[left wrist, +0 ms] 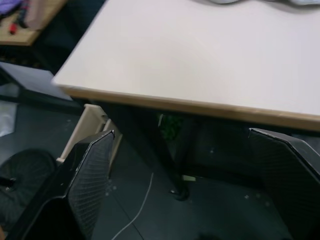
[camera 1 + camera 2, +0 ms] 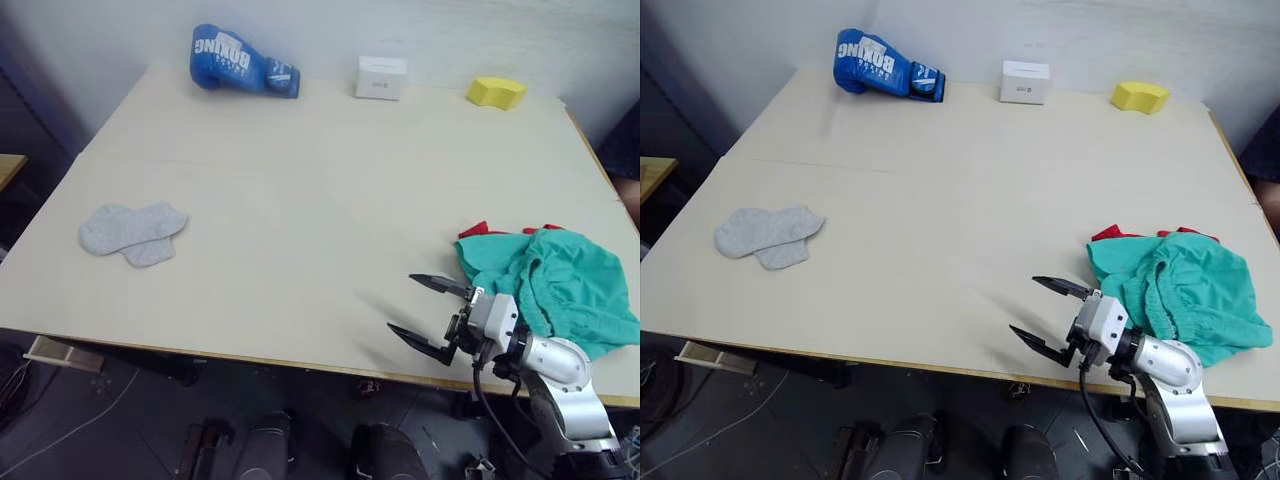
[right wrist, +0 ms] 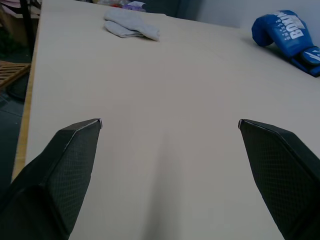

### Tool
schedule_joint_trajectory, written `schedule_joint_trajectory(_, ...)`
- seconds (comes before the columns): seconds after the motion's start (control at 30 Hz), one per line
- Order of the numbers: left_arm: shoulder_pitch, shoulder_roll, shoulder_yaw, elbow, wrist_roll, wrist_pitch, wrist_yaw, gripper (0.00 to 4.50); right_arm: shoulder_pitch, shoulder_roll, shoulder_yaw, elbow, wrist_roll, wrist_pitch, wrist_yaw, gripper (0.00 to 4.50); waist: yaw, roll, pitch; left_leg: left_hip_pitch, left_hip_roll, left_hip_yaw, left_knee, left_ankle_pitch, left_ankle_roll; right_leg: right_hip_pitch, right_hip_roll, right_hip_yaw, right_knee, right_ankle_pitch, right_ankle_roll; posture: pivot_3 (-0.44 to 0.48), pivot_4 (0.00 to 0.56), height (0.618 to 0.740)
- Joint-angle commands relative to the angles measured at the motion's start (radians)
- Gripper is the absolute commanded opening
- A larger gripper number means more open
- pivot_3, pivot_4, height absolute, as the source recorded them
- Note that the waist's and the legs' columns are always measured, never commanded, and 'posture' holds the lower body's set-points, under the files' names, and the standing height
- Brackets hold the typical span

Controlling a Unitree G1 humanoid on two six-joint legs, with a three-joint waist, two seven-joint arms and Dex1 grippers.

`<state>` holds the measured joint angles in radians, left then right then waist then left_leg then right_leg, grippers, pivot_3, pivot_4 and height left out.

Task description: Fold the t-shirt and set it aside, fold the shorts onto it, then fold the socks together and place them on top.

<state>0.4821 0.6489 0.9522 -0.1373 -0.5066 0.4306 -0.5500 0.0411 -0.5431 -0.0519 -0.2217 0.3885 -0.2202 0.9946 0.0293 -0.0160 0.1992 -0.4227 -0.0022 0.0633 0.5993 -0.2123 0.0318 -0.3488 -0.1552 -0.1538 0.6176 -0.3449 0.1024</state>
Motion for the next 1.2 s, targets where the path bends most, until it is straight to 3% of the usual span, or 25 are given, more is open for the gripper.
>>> schedule_joint_trajectory(0.03,-0.114,0.118,-0.091,-0.096,-0.045,0.132,0.012,4.50,-0.010,0.001,0.002,-0.088,0.028,0.013,-0.019,4.48,0.002,0.000,0.000,0.000,0.000,0.000,-0.001,0.000,-0.001,-0.001,0.004,0.008,-0.001,0.000,0.000,0.000,0.150,0.740)
schedule_joint_trajectory(0.2,-0.305,0.201,-0.252,-0.086,-0.040,0.230,0.008,4.50,-0.026,0.004,0.002,-0.099,0.037,0.033,-0.037,4.48,-0.011,0.001,0.000,0.000,0.000,0.007,-0.004,0.004,-0.008,-0.004,0.009,0.021,0.005,0.001,0.002,0.000,0.150,0.740)
schedule_joint_trajectory(0.3,-0.455,0.236,-0.412,0.030,0.039,0.230,0.019,4.50,-0.034,0.006,0.007,-0.091,0.040,0.035,-0.034,4.48,-0.021,0.001,0.000,0.001,0.001,0.014,-0.005,0.004,-0.011,-0.009,0.011,0.023,0.010,0.001,0.002,0.000,0.150,0.740)
schedule_joint_trajectory(0.5,-0.719,0.221,-0.629,0.332,0.155,0.147,-0.024,4.50,-0.003,0.002,0.010,-0.064,-0.001,0.017,-0.035,4.48,-0.027,0.000,0.000,0.002,0.006,0.020,-0.004,0.006,-0.011,-0.010,0.021,0.025,0.011,0.002,0.003,0.000,0.150,0.740)
schedule_joint_trajectory(0.73,-0.906,0.196,-0.760,0.607,0.255,0.009,-0.102,4.50,0.044,0.008,0.008,-0.070,-0.030,0.007,-0.063,4.48,-0.026,-0.001,0.000,0.003,0.008,0.022,-0.003,0.007,-0.009,-0.012,0.021,0.027,0.012,0.002,0.003,0.000,0.150,0.740)
schedule_joint_trajectory(0.83,-0.959,0.194,-0.793,0.718,0.297,-0.043,-0.123,3.89,0.058,0.007,0.013,-0.082,-0.032,0.011,-0.071,4.50,-0.019,-0.001,-0.001,0.004,0.008,0.024,-0.002,0.007,-0.008,-0.011,0.021,0.028,0.013,0.002,0.003,0.000,0.150,0.740)
schedule_joint_trajectory(0.97,-0.989,0.190,-0.816,0.777,0.315,-0.087,-0.168,2.66,0.058,-0.001,0.009,-0.085,-0.036,0.013,-0.078,4.50,-0.017,-0.001,-0.001,0.010,0.008,0.029,-0.002,0.004,-0.011,-0.009,0.020,0.034,0.014,0.002,0.003,0.000,0.150,0.740)
schedule_joint_trajectory(1.2,-0.854,0.201,-0.818,0.476,0.231,0.023,-0.304,0.43,0.063,-0.048,-0.038,-0.093,-0.022,0.029,-0.076,4.50,-0.018,-0.001,-0.001,0.014,0.012,0.034,-0.002,0.000,-0.012,-0.009,0.020,0.046,0.015,0.002,0.003,0.000,0.150,0.740)
